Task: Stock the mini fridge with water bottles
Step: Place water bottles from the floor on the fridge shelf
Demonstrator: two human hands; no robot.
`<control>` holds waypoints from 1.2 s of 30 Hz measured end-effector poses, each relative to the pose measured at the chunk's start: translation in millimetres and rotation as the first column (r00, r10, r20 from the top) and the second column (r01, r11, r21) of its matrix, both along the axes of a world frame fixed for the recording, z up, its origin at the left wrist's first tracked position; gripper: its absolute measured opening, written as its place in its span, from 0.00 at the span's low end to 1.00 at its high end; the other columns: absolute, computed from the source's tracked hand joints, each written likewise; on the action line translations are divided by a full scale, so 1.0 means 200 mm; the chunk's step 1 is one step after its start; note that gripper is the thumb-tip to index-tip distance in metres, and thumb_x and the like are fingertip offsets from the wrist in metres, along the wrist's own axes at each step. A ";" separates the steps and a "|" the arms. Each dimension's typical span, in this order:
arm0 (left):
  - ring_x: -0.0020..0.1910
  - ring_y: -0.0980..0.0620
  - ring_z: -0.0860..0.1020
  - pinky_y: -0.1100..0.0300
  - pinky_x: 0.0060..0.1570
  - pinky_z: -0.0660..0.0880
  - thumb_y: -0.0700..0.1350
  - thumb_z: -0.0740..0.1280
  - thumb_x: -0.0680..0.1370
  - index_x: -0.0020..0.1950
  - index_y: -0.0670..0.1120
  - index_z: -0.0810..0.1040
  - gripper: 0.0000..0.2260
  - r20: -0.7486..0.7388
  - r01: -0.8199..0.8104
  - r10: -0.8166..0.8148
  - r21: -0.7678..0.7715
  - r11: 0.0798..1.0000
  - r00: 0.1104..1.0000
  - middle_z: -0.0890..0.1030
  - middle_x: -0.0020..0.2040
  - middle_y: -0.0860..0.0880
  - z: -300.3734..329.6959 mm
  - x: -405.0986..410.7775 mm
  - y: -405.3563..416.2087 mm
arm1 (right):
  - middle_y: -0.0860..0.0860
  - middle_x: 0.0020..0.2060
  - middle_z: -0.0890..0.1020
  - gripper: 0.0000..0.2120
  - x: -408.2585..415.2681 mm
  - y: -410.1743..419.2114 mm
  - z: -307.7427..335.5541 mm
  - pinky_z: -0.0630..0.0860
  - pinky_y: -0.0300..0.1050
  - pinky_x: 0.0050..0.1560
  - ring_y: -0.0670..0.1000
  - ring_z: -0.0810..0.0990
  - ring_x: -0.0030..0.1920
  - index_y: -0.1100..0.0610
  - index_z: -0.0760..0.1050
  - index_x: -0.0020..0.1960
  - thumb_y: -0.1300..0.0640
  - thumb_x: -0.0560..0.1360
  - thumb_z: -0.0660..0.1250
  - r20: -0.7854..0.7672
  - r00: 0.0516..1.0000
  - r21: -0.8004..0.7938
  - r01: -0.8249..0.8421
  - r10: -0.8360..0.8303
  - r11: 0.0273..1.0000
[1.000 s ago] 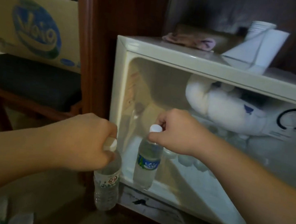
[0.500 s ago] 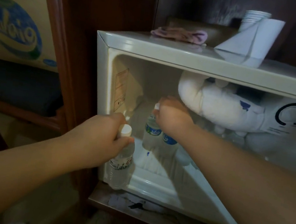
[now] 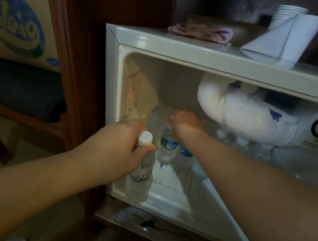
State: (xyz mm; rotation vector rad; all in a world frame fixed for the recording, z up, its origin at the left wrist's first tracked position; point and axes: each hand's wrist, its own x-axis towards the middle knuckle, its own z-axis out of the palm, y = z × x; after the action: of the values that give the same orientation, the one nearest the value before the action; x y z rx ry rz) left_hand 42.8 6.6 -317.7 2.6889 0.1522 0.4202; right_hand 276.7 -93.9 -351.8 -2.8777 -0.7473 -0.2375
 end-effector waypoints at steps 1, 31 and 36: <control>0.38 0.57 0.78 0.66 0.34 0.69 0.60 0.66 0.82 0.58 0.55 0.74 0.11 0.001 0.000 0.000 -0.004 1.000 1.000 0.78 0.41 0.55 0.00 0.00 0.00 | 0.58 0.64 0.76 0.16 0.00 0.00 -0.01 0.73 0.52 0.62 0.62 0.77 0.64 0.58 0.77 0.67 0.55 0.81 0.66 0.023 1.000 -0.018 -0.015 0.015 1.000; 0.37 0.52 0.76 0.61 0.29 0.65 0.51 0.65 0.85 0.60 0.42 0.76 0.12 -0.033 -0.117 0.126 0.196 0.973 0.991 0.78 0.42 0.47 0.06 0.44 -0.05 | 0.48 0.82 0.35 0.37 -0.45 -0.46 -0.91 0.38 0.54 0.81 0.48 0.33 0.81 0.46 0.35 0.84 0.30 0.83 0.45 -0.276 0.818 -0.193 -0.561 0.504 0.805; 0.57 0.39 0.82 0.55 0.44 0.70 0.45 0.62 0.86 0.65 0.37 0.74 0.13 -0.106 -0.127 0.186 0.412 0.902 0.977 0.82 0.58 0.38 0.11 0.59 -0.06 | 0.50 0.84 0.40 0.37 -0.44 -0.48 -0.97 0.41 0.56 0.82 0.50 0.37 0.83 0.47 0.40 0.85 0.30 0.83 0.44 -0.161 0.836 -0.182 -0.548 0.525 0.816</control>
State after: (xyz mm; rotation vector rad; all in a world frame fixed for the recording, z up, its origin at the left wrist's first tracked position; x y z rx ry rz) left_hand 160.4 -6.3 -295.8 3.1313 0.3624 0.3341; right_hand 188.6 -189.1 -546.3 -2.6878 -1.6090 0.0761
